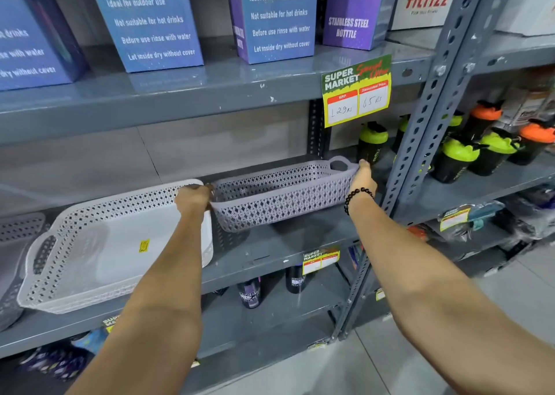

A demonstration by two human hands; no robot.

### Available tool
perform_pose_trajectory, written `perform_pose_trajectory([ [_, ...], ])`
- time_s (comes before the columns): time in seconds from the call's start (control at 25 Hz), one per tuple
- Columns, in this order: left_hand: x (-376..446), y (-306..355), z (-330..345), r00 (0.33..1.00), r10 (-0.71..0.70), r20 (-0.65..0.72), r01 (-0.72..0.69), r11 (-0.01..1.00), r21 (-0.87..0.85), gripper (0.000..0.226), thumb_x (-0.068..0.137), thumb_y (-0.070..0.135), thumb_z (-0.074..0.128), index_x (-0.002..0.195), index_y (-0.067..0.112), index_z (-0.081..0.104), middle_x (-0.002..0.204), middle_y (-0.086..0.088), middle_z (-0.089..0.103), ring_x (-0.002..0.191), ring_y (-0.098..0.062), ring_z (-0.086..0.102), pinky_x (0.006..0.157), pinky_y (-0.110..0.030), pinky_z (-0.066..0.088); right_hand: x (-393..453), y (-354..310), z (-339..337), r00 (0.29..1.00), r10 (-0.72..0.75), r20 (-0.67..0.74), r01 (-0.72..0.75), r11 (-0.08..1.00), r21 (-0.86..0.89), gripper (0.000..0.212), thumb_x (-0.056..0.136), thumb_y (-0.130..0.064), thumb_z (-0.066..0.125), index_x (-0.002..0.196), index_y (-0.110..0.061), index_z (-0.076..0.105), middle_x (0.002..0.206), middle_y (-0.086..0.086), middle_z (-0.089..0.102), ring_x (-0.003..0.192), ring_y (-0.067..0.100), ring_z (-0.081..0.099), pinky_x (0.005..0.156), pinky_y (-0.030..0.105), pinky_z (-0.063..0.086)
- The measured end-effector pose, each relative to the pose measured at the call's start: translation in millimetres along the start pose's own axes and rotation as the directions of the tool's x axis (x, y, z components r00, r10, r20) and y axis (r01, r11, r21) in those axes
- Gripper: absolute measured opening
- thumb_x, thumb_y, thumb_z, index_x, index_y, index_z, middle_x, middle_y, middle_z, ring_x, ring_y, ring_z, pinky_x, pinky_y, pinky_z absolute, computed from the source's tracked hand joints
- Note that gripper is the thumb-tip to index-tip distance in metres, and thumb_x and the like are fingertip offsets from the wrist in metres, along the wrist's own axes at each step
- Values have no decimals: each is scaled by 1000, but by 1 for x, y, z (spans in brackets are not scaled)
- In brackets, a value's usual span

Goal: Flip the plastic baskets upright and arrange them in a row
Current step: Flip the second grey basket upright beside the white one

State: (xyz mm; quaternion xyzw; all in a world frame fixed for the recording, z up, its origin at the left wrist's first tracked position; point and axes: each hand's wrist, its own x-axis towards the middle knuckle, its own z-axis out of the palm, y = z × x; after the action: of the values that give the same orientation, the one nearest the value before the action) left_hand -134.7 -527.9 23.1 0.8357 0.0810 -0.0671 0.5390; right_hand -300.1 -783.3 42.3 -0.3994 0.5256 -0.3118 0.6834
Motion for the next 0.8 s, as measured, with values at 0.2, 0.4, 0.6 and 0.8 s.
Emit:
perform_pose_trajectory([
  [0.2,-27,4,4,987,147,-72,-108,914,391,25,89,2,51,102,-9,69,110,-26,68,107,-38,64,88,-36,50,10,4,-5,995,-99,-13,92,958,-271,45,92,-18,46,133,2,46,137,19,51,121,33,52,84,34,41],
  [0.4,-19,-4,8,976,216,-37,-168,846,506,21,87,3,55,94,-7,71,103,-25,70,99,-39,66,83,-39,52,17,17,-8,977,-179,120,215,825,-523,40,99,-15,34,133,0,48,139,17,50,128,30,49,100,32,43],
  [0.6,-15,-12,18,961,275,-7,-222,791,570,20,87,1,53,95,-8,70,106,-26,67,98,-41,64,81,-40,53,32,26,-6,983,-185,15,163,819,-550,31,94,-3,42,117,11,58,128,26,57,120,37,54,97,38,44],
  [0.8,-12,-16,22,950,313,-8,-244,755,608,20,87,0,52,95,-6,69,112,-25,63,98,-42,63,81,-42,52,35,28,-2,978,-207,22,177,771,-611,29,94,-1,43,115,12,58,127,26,58,119,37,55,95,37,45],
])
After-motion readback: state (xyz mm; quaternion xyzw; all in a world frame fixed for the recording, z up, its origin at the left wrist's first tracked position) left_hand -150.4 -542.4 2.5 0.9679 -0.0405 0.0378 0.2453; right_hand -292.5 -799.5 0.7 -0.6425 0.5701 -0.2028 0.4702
